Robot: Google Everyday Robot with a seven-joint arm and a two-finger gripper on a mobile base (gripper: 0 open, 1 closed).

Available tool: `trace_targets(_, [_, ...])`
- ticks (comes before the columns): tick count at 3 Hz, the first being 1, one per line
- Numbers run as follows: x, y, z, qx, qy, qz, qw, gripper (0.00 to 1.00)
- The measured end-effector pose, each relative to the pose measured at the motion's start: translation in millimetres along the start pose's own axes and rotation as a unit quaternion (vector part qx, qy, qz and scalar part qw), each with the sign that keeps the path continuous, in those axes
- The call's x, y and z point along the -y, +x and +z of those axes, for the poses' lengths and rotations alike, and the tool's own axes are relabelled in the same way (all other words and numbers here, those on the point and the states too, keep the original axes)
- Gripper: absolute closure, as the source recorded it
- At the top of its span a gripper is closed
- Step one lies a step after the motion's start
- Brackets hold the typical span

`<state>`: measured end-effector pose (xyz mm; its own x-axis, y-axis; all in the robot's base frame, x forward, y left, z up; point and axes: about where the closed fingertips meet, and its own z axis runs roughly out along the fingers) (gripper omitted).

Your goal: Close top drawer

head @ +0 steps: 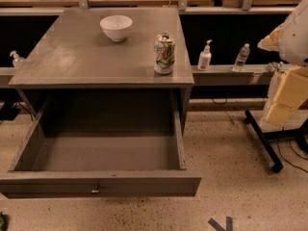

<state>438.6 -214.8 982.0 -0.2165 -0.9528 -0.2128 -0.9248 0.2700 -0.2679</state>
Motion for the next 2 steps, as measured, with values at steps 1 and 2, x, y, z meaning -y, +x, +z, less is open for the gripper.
trace_targets(1, [0.2, -0.9, 0.1, 0.001, 0.001, -0.001, 1.0, 0.0])
trace_targets(2, [-4.1, -29.0, 31.5, 0.028, -0.012, -0.017, 0.9994, 0.0])
